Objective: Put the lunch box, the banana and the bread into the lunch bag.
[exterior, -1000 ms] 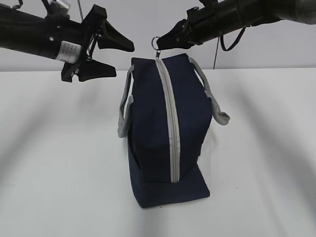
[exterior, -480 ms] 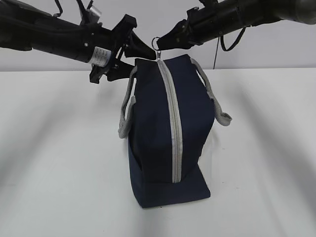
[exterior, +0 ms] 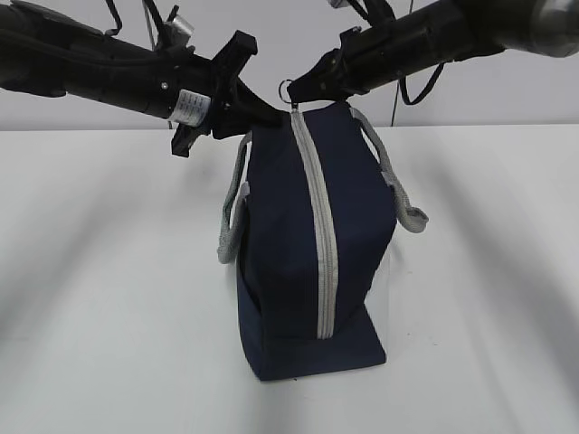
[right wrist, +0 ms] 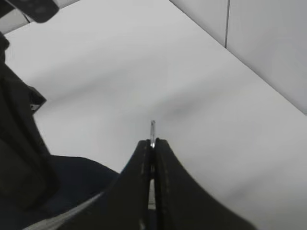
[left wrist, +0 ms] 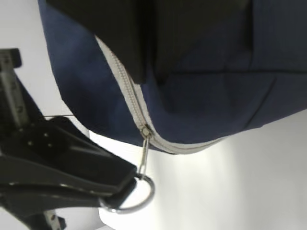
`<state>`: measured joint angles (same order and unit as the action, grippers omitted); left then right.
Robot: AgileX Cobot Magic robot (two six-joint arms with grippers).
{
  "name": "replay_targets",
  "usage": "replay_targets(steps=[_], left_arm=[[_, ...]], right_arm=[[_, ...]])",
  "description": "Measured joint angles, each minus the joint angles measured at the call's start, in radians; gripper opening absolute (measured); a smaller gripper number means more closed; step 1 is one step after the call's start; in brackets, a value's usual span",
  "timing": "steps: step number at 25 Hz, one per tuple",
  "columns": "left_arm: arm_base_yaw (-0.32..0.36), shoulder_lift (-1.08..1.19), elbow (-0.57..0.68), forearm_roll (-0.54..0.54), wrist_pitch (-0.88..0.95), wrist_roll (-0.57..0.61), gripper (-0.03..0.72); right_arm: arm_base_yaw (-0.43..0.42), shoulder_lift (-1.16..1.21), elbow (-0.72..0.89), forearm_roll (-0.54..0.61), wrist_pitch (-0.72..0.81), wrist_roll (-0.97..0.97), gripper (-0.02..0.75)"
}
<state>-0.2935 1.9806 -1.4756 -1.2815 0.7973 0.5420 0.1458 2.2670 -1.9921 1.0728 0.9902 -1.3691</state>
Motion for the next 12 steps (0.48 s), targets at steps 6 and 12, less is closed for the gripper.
replay_targets(steps=[6, 12], left_arm=[[0.0, -0.008, 0.0, -0.022, 0.048, 0.01, 0.006], [0.0, -0.038, 0.0, -0.01, 0.052, 0.03, 0.005]], right_arm=[[0.0, 0.031, 0.0, -0.012, -0.065, 0.0, -0.016], [0.0, 0.033, 0.0, -0.062, -0.067, 0.027, -0.016]])
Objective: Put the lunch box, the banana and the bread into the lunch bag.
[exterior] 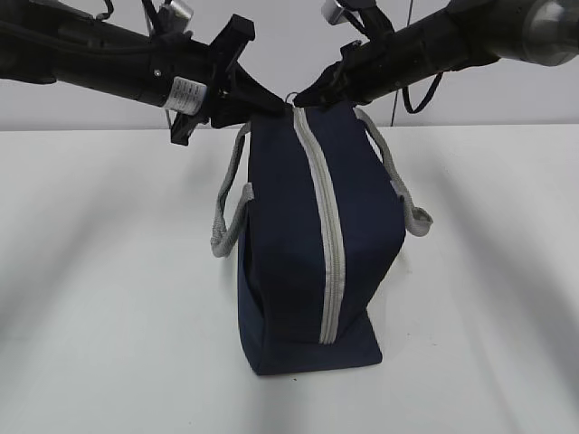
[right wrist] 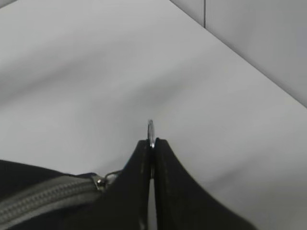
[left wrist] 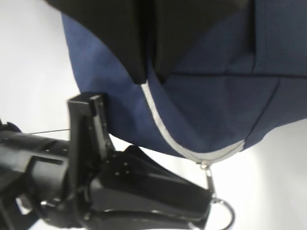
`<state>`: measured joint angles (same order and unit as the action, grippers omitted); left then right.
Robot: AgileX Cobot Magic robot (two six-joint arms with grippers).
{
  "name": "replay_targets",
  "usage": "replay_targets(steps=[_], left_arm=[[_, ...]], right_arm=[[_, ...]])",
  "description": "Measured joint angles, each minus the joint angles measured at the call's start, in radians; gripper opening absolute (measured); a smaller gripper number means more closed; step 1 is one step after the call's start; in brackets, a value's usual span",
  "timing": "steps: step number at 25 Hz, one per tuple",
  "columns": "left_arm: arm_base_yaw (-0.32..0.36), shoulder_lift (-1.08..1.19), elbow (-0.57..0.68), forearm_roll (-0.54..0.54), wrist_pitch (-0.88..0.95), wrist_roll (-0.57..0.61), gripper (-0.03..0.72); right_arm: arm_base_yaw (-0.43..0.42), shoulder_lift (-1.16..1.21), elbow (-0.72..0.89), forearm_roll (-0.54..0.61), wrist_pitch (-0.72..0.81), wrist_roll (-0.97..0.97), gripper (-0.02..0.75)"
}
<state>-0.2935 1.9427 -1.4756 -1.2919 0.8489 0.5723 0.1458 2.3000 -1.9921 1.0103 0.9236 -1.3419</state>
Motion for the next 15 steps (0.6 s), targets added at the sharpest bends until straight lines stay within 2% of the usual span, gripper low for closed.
replay_targets(steps=[7, 15], left_arm=[[-0.003, -0.039, 0.002, 0.027, -0.002, 0.022, 0.005], [-0.004, -0.046, 0.002, 0.053, -0.008, 0.025, 0.008]], right_arm=[[0.0, 0.0, -0.006, -0.151, 0.042, 0.089, -0.016], [0.0, 0.002, -0.027, -0.157, 0.064, 0.096, -0.003]])
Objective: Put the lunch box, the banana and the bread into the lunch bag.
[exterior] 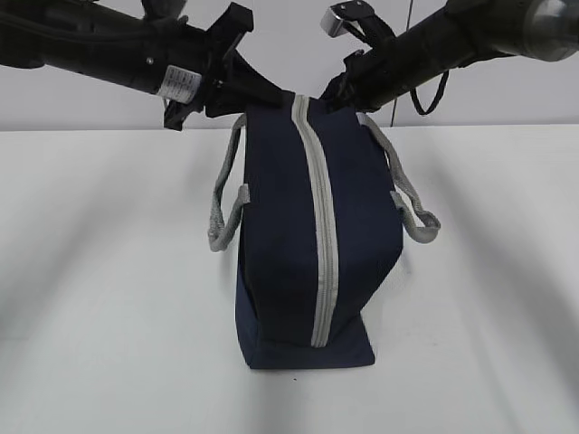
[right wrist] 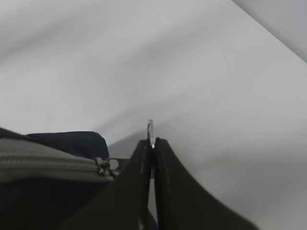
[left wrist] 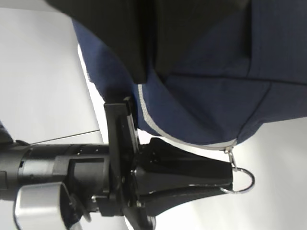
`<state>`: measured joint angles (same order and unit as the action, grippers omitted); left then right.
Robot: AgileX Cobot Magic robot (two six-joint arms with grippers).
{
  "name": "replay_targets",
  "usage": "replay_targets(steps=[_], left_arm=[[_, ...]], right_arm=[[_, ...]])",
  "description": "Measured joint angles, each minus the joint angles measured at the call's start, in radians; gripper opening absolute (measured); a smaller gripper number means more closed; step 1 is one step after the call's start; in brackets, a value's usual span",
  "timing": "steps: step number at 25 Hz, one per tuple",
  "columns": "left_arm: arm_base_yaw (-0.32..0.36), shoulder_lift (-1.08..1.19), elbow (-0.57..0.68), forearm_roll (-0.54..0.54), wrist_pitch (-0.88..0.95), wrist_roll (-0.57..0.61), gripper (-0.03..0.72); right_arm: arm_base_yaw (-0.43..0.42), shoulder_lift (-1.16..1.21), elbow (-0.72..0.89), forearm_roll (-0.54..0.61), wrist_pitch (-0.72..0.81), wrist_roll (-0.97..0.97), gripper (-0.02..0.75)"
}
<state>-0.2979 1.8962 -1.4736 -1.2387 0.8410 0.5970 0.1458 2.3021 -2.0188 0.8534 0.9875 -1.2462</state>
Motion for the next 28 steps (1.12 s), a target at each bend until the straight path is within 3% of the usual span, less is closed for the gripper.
replay_targets(steps=[2, 7, 9, 14, 17, 21, 28], left_arm=[[0.0, -0.006, 0.0, 0.026, -0.007, 0.001, 0.051], [0.004, -0.016, -0.001, 0.098, -0.034, 0.003, 0.43], [0.017, -0.018, -0.002, 0.105, -0.031, 0.002, 0.507], [0.066, -0.023, -0.002, 0.125, 0.037, -0.009, 0.54], [0.081, -0.045, -0.002, 0.194, 0.072, -0.027, 0.54], [0.081, -0.109, -0.002, 0.396, 0.099, -0.112, 0.54], [0.081, -0.227, -0.002, 0.826, 0.143, -0.359, 0.501]], right_arm=[[0.0, 0.0, -0.016, 0.02, 0.002, 0.0, 0.102], [-0.002, 0.0, -0.078, 0.046, 0.046, 0.096, 0.497], [-0.002, 0.0, -0.098, 0.049, 0.088, 0.121, 0.557], [-0.002, 0.0, -0.16, 0.047, 0.217, 0.246, 0.575], [-0.004, 0.0, -0.206, 0.045, 0.231, 0.398, 0.573], [-0.009, -0.034, -0.217, -0.021, 0.235, 0.586, 0.572], [-0.003, -0.171, -0.189, -0.329, 0.246, 0.994, 0.572]])
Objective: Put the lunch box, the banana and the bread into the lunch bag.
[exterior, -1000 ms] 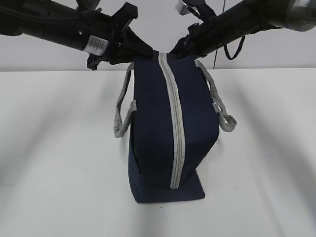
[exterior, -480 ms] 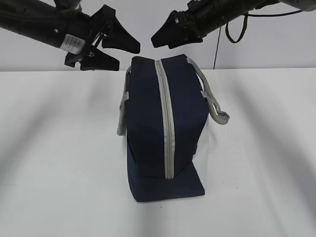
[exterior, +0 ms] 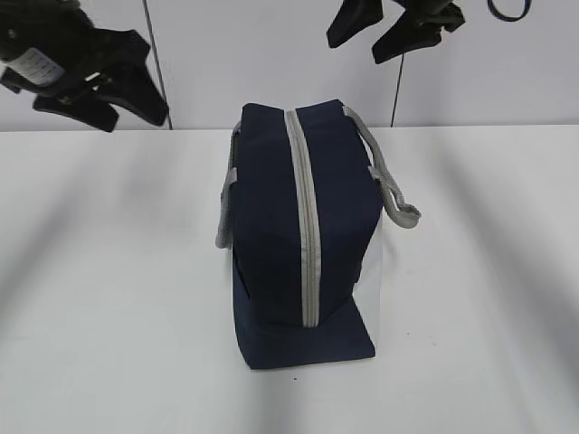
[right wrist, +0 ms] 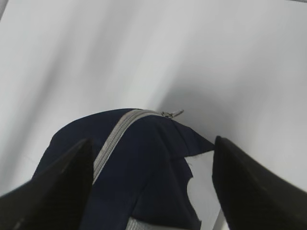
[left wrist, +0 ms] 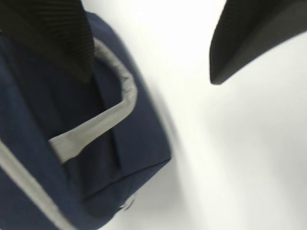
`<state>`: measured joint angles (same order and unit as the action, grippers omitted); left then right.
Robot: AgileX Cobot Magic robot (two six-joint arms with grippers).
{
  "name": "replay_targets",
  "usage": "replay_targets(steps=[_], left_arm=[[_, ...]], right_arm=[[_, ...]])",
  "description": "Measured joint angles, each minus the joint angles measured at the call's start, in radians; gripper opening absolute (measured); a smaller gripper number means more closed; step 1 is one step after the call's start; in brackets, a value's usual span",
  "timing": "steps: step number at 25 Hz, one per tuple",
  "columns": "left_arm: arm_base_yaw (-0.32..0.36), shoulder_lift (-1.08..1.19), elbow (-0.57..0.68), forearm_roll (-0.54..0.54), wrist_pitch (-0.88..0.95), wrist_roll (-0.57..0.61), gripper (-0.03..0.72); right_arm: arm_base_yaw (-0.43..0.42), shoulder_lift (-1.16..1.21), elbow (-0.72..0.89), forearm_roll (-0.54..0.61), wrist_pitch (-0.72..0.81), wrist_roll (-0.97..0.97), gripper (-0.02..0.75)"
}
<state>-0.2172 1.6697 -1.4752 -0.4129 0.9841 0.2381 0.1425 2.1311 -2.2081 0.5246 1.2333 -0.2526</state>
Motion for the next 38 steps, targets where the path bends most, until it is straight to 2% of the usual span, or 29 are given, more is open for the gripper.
replay_targets(steps=[2, 5, 9, 15, 16, 17, 24, 31, 38], left_arm=[[0.001, -0.03, 0.004, 0.098, 0.025, -0.049, 0.483], [0.002, -0.089, 0.034, 0.155, 0.056, -0.087, 0.473], [0.002, -0.191, 0.115, 0.169, 0.065, -0.101, 0.471], [0.002, -0.41, 0.314, 0.175, 0.069, -0.104, 0.47], [0.002, -0.456, 0.345, 0.175, 0.069, -0.105, 0.47], [0.002, -0.495, 0.382, 0.175, 0.071, -0.107, 0.47], [0.002, -0.807, 0.587, 0.198, 0.104, -0.152, 0.469], [0.002, -1.07, 0.66, 0.31, 0.221, -0.238, 0.469], [0.002, -1.276, 0.701, 0.353, 0.28, -0.281, 0.469]], right_arm=[[0.0, -0.055, 0.046, -0.022, 0.0, 0.036, 0.571], [0.001, -0.139, 0.149, -0.037, 0.002, 0.052, 0.57], [0.001, -0.243, 0.322, -0.094, 0.004, 0.057, 0.569], [0.001, -0.477, 0.652, -0.122, 0.004, 0.058, 0.568], [0.001, -0.477, 0.652, -0.122, 0.004, 0.058, 0.568], [0.001, -0.577, 0.757, -0.124, -0.007, 0.058, 0.568], [0.001, -0.934, 1.113, -0.196, -0.086, 0.053, 0.568], [0.001, -1.281, 1.396, -0.219, -0.138, 0.053, 0.568], [0.001, -1.638, 1.544, -0.24, -0.078, 0.071, 0.567]])
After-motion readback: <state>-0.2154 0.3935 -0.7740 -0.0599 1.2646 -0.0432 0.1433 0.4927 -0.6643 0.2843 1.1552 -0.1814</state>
